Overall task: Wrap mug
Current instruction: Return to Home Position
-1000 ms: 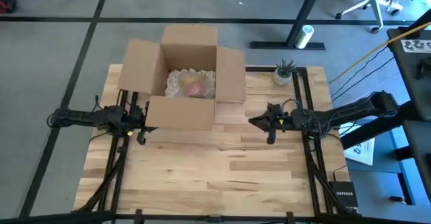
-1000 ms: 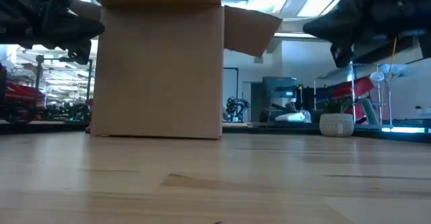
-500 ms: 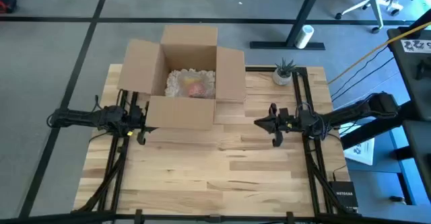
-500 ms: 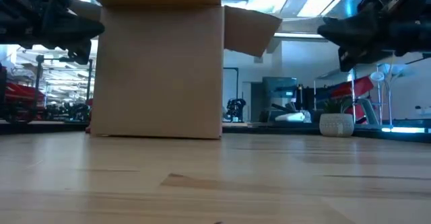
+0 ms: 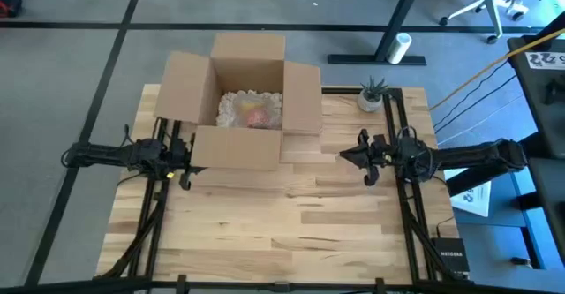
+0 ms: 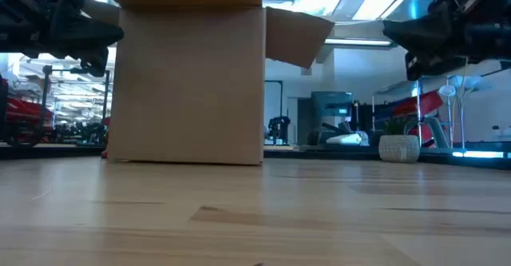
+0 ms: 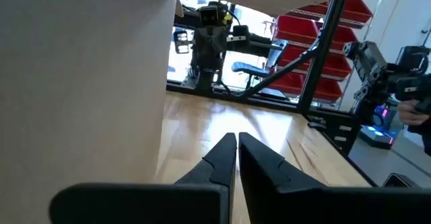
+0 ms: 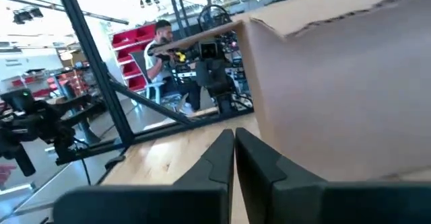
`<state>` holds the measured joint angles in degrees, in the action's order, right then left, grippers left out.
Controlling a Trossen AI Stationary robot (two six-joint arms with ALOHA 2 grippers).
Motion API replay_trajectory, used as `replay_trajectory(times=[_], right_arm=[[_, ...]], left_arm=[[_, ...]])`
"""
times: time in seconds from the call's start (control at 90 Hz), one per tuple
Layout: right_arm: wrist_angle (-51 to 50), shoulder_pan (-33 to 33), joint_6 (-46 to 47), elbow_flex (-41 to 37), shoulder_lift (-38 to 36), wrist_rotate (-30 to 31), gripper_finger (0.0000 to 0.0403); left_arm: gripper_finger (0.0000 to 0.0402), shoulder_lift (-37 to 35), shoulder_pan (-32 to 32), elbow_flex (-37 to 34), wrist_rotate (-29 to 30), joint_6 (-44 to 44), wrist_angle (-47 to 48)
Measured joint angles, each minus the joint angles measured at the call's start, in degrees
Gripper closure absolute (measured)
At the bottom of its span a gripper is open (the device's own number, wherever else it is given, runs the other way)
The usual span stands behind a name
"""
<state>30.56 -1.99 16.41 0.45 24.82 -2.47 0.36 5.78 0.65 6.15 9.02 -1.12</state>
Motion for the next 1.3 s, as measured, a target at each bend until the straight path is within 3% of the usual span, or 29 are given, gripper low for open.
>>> replay_trajectory(times=[0.367,0.611,0.789,1.3], right_arm=[[-24.72,0.08,1.99,0.0,-24.71,7.82,0.0403],[-28.37,0.08,1.77,0.02,-23.52,11.79,0.0403],[-27.38,0.08,1.15,0.0,-23.41,19.52,0.0403],[-28.06,0.08,2.65,0.0,-23.45,13.85,0.0403]], left_arm=[[0.0402,0.0,0.0,0.0,0.0,-0.02,-0.01],[0.0402,0.02,0.01,0.02,0.0,0.0,0.0],[0.0402,0.11,0.02,0.02,0.0,0.0,-0.01],[0.0402,0.17,0.01,0.02,0.0,0.0,-0.01]])
